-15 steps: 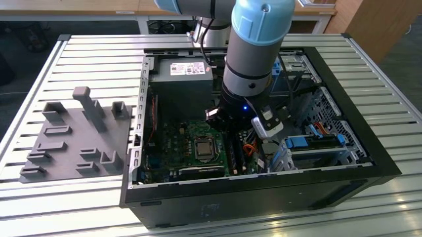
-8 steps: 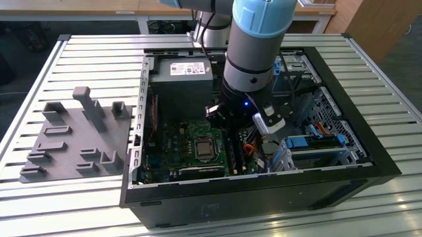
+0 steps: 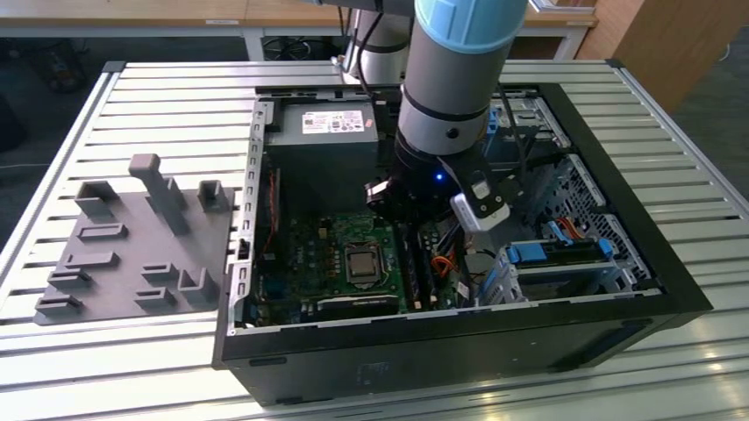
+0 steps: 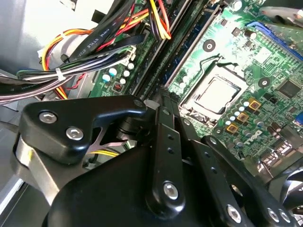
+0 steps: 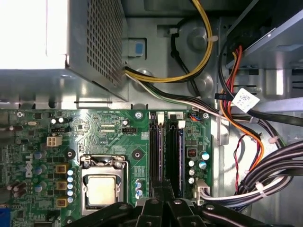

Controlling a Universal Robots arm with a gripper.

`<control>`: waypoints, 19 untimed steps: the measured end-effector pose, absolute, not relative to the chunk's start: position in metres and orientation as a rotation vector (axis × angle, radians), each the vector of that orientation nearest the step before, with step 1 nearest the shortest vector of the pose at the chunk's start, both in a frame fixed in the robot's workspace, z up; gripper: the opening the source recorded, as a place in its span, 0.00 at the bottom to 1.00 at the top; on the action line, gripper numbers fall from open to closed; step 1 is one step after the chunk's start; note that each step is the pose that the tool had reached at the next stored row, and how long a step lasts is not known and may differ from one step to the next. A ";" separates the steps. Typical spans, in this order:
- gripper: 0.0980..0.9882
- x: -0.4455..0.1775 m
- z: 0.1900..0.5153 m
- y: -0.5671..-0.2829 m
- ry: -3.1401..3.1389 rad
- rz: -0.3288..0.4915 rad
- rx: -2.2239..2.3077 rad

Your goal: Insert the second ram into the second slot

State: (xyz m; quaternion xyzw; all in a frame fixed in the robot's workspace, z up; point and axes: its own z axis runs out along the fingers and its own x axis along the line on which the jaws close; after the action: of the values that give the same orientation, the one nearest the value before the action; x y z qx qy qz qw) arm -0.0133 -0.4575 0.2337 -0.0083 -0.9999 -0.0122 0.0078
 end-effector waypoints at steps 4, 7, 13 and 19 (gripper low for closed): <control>0.01 -0.013 0.233 -0.458 -3.126 -0.038 -0.026; 0.01 -0.013 0.232 -0.458 -3.126 -0.035 -0.026; 0.01 -0.013 0.226 -0.458 -3.126 -0.026 -0.026; 0.01 -0.013 0.221 -0.458 -3.126 -0.025 -0.026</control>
State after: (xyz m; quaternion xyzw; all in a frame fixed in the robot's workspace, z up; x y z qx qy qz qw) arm -0.0126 -0.4576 0.2211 -0.0083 -0.9999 -0.0081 0.0078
